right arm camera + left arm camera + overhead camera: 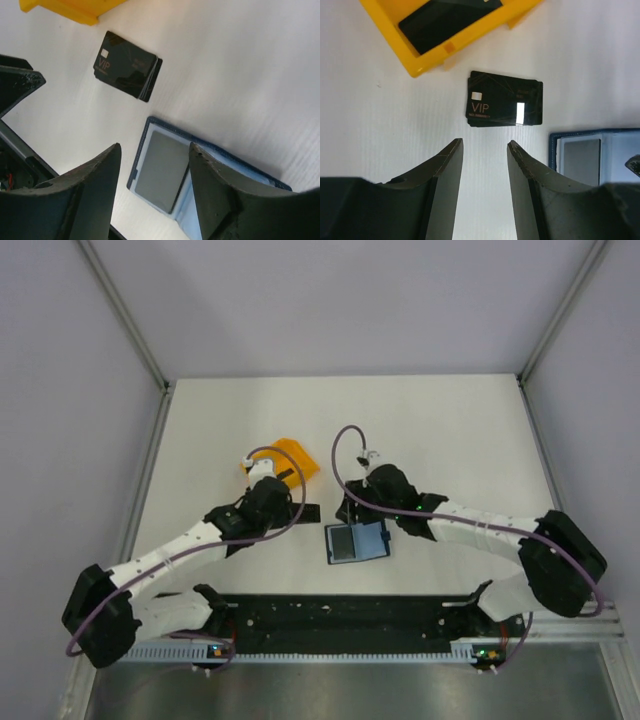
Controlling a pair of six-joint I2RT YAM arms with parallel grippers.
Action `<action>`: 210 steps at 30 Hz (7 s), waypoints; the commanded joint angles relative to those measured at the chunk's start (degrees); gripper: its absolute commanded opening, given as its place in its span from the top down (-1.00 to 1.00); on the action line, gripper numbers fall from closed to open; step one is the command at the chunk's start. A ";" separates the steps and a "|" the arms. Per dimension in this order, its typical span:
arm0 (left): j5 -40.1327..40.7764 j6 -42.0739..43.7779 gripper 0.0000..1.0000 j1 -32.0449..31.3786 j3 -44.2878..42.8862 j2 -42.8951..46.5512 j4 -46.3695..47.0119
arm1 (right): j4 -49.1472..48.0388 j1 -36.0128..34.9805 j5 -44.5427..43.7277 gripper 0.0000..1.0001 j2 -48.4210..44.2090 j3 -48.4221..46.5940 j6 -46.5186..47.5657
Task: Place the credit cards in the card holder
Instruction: Move the credit card to the center of the board.
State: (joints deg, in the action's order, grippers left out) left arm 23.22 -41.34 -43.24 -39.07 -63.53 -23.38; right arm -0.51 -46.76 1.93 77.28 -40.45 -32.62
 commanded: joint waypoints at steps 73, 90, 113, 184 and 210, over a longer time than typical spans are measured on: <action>-11.36 4.25 0.03 14.42 11.03 6.66 11.69 | 9.74 -5.71 -5.10 0.35 41.20 -31.98 18.38; -11.36 4.69 0.03 15.03 11.03 6.93 11.77 | 4.47 -3.60 -10.72 0.77 34.27 -25.39 12.76; -11.71 4.96 0.03 15.47 11.30 7.54 11.69 | -4.05 -3.07 0.61 -0.32 29.07 -21.34 12.58; -12.68 5.48 0.04 19.95 13.93 12.55 11.42 | 22.22 -6.76 -18.89 0.46 38.92 -27.93 11.88; -16.10 5.92 0.04 20.04 13.76 7.81 15.11 | 3.25 -4.65 -6.25 0.42 27.40 -22.22 16.01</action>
State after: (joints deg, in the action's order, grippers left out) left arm 8.84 -35.97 -23.59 -24.99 -55.02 -11.38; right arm 7.05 -50.87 -11.42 102.83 -58.59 -20.43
